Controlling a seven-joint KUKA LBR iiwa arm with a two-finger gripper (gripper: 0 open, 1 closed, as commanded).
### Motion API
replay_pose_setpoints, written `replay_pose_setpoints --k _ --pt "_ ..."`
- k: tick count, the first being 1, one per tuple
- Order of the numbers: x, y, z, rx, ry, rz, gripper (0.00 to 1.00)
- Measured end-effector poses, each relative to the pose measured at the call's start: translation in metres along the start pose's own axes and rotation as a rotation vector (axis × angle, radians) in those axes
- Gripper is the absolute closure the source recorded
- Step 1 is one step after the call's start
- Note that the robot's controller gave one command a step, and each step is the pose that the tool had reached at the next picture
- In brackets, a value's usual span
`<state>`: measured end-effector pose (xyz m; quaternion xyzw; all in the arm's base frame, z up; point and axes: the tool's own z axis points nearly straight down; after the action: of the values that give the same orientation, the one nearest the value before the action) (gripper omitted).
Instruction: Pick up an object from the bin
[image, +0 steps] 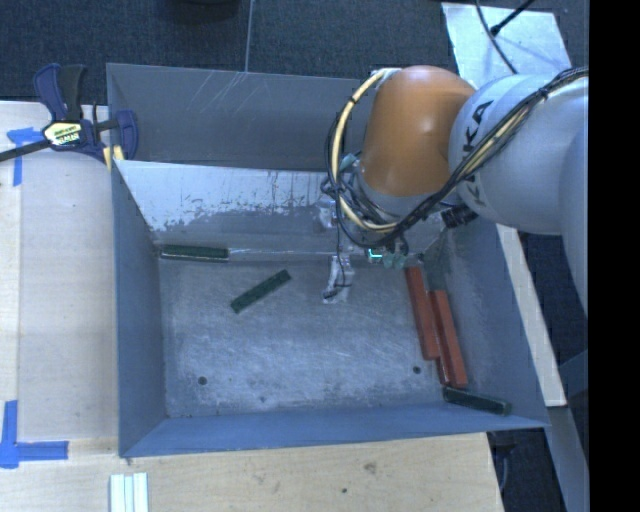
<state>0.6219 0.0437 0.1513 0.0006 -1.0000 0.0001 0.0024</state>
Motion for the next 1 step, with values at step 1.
replay_pose_setpoints --k 1 --pt "0.0114 0.0645 0.0853 -0.002 -0.002 -0.105 0.00"
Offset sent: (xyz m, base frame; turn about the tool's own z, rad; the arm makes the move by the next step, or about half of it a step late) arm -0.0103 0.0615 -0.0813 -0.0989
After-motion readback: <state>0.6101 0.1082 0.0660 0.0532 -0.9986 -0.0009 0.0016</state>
